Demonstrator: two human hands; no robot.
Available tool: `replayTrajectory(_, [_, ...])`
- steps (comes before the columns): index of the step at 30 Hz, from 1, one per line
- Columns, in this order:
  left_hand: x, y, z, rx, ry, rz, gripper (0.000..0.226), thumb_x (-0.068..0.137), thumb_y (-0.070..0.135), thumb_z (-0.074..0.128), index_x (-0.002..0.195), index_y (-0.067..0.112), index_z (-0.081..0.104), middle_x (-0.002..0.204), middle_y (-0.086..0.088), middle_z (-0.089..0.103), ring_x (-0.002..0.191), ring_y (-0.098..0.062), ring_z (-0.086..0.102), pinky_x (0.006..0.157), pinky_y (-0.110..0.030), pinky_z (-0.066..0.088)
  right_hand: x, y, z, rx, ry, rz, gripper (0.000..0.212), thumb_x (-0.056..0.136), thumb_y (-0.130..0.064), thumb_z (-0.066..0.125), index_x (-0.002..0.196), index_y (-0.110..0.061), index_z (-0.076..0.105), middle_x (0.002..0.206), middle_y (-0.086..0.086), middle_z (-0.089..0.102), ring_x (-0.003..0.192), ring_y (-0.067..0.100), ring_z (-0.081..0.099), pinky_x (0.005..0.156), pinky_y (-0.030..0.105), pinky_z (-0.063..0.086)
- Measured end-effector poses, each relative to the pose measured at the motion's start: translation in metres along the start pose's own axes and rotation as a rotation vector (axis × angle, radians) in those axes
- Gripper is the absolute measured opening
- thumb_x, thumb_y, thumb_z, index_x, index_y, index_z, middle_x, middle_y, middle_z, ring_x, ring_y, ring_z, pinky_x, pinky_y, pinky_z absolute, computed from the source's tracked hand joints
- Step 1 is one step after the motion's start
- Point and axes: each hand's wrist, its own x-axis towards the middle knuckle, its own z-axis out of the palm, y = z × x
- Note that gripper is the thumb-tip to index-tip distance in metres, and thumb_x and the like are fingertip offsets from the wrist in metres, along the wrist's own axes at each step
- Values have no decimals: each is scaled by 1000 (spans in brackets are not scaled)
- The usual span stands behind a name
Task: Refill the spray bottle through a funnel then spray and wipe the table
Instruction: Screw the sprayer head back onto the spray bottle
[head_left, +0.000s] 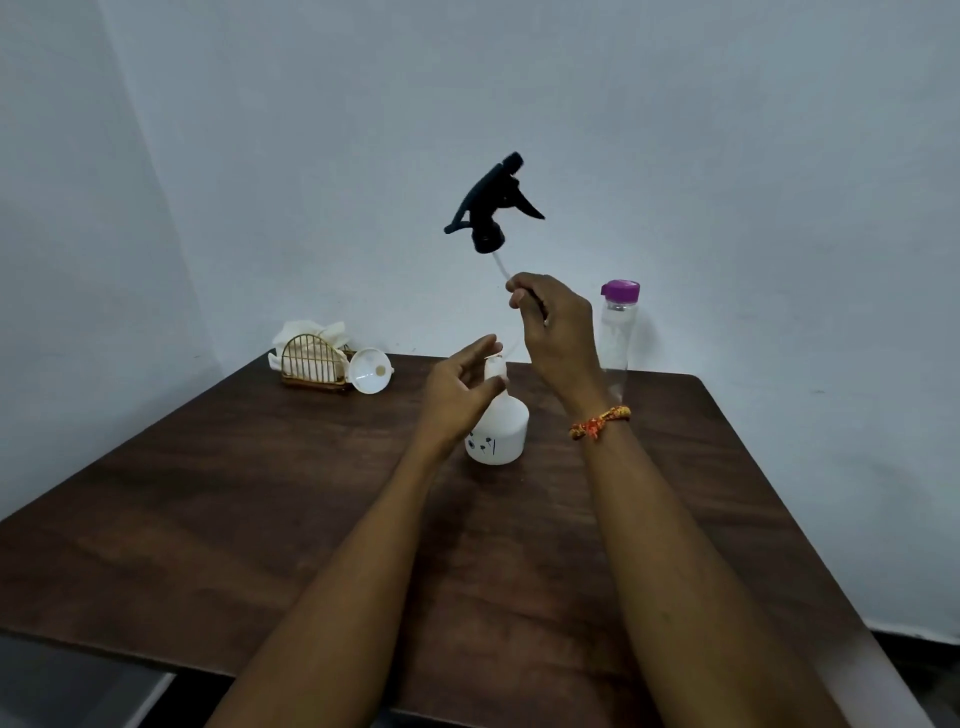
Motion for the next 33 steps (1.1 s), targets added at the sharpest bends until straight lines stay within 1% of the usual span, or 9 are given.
replayTrajectory(3, [-2, -5, 3, 40, 2, 24, 53, 92, 12, 78, 143, 15, 63, 131, 9, 73, 125, -3, 65, 112, -35, 52, -2, -2, 0, -11, -12, -1, 22, 107, -7, 53, 116, -3, 73, 112, 6, 76, 98, 15, 69, 85, 13, 51])
replayTrajectory(5, [-2, -7, 3, 21, 13, 12, 49, 92, 14, 79, 139, 15, 67, 129, 8, 74, 121, -4, 68, 110, -37, 54, 0, -5, -1, -2, -14, -16, 22, 108, -7, 52, 115, -3, 73, 112, 6, 76, 97, 15, 69, 84, 11, 50])
replayTrajectory(9, [-3, -8, 3, -22, 14, -9, 49, 92, 16, 81, 139, 13, 68, 128, 3, 75, 119, -6, 70, 108, -35, 55, 3, -9, 4, 10, -37, -36, 22, 108, -4, 51, 115, -2, 72, 109, 2, 74, 95, 13, 68, 84, 10, 48])
replayTrajectory(14, [-2, -10, 1, 10, 11, -1, 46, 93, 20, 80, 137, 18, 69, 132, 4, 73, 120, -6, 69, 107, -34, 56, -2, -4, 9, 10, -124, -41, 21, 108, -6, 52, 116, -5, 72, 108, 4, 74, 96, 15, 69, 84, 14, 50])
replayTrajectory(18, [-3, -11, 0, 26, -8, 24, 46, 90, 19, 82, 135, 19, 71, 130, 5, 74, 119, -6, 69, 104, -30, 56, -9, 2, 10, 8, -167, -18, 21, 109, -6, 53, 116, -7, 72, 105, 1, 73, 96, 4, 66, 84, 8, 47])
replayTrajectory(20, [-4, -10, 0, 22, -3, 23, 46, 91, 20, 82, 135, 19, 71, 130, 5, 74, 118, -5, 69, 103, -28, 56, -10, 3, 9, 11, -151, -19, 20, 109, -6, 53, 116, -7, 72, 107, 2, 73, 97, 4, 67, 85, 9, 47])
replayTrajectory(24, [-4, -9, 0, 3, 11, 11, 42, 93, 25, 80, 133, 19, 72, 129, 6, 74, 118, -5, 69, 103, -28, 56, -6, -2, 6, 39, -48, -84, 19, 110, -4, 53, 119, -1, 69, 110, 6, 74, 100, 10, 70, 90, 14, 51])
replayTrajectory(28, [-2, -9, 0, 16, 8, 15, 37, 94, 29, 79, 130, 22, 74, 128, 8, 75, 118, -4, 69, 103, -26, 56, 0, -4, 7, -13, -28, -191, 15, 110, -2, 54, 115, 1, 68, 108, 0, 69, 101, -6, 62, 91, 13, 49])
replayTrajectory(33, [-2, -9, -1, 31, 19, 8, 43, 95, 31, 79, 135, 20, 71, 130, 9, 73, 113, 6, 67, 93, -10, 52, -4, 1, 10, 11, -138, -172, 18, 109, -3, 53, 118, -2, 70, 110, 6, 71, 101, 13, 67, 91, 22, 54])
